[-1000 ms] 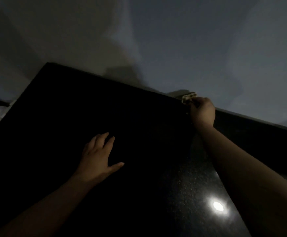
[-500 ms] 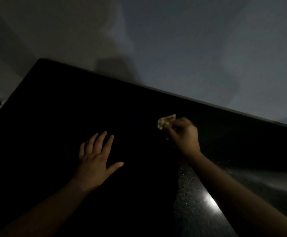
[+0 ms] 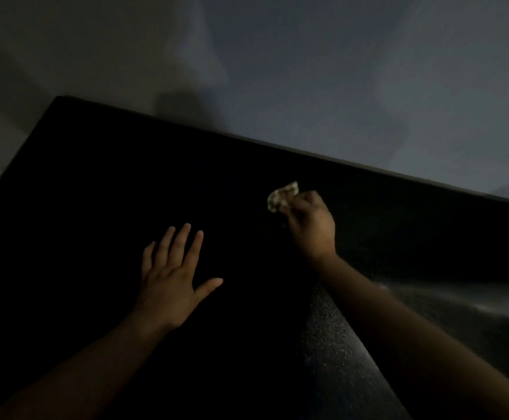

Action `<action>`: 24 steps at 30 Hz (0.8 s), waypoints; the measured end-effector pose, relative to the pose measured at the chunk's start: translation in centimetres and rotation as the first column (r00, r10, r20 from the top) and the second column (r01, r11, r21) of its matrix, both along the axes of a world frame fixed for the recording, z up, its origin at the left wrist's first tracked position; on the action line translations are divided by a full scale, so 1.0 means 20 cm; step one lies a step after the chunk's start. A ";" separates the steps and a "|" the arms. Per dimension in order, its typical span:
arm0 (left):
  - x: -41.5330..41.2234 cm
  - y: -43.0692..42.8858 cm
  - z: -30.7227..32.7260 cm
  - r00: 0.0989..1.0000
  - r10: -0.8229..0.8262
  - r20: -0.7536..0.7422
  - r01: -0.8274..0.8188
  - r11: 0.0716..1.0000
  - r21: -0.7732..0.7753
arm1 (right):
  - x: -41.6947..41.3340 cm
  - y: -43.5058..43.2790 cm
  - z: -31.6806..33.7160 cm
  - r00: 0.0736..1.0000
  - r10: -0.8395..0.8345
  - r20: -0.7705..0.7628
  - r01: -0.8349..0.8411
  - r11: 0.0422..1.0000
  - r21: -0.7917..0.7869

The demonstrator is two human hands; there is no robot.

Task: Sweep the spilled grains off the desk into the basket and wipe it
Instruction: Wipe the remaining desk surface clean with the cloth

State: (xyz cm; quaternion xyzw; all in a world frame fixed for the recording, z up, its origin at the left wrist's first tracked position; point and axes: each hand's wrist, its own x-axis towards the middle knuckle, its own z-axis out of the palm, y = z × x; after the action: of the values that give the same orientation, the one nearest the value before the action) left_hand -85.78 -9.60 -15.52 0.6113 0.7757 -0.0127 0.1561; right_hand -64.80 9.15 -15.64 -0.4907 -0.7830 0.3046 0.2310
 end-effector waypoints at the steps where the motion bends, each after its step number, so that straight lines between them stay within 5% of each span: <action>1: 0.00 0.00 0.00 1.000 -0.004 -0.002 0.004 1.000 -0.011 | 0.03 -0.07 0.01 0.997 0.064 -0.046 -0.067 0.996 -0.056; 3: 0.01 0.00 0.00 1.000 -0.012 -0.001 0.012 0.999 -0.030 | 0.09 -0.14 0.05 0.988 0.074 -0.134 -0.089 0.989 -0.114; 5: 0.01 0.00 0.01 1.000 -0.006 -0.008 0.005 0.999 -0.052 | 0.13 -0.08 0.09 0.986 -0.093 -0.135 0.086 0.995 -0.051; 8: 0.02 0.01 0.03 1.000 -0.002 -0.020 0.000 0.996 -0.084 | 0.16 0.14 0.09 0.932 -0.354 0.074 0.346 0.932 0.109; 10: 0.02 0.01 0.02 1.000 -0.008 -0.018 0.006 0.995 -0.097 | 0.16 0.22 0.04 0.891 -0.433 0.135 0.428 0.901 0.065; 17: 0.03 0.02 0.03 1.000 -0.004 -0.021 0.001 0.993 -0.117 | 0.09 -0.31 0.00 0.999 0.027 0.026 -0.028 0.999 0.040; 20: 0.03 0.02 0.04 0.999 -0.003 -0.034 -0.002 0.990 -0.138 | 0.14 -0.50 0.07 0.987 0.158 -0.042 -0.162 0.977 -0.141; 24: 0.02 0.01 0.03 0.999 -0.032 -0.017 0.029 0.988 -0.150 | 0.23 -0.33 0.10 0.981 -0.185 -0.058 0.185 0.983 -0.012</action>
State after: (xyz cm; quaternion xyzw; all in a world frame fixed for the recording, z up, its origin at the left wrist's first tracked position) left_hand -85.34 -9.34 -14.85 0.6096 0.7646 -0.0792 0.1937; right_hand -60.11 2.50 -13.59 -0.5529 -0.7257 0.2988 0.2799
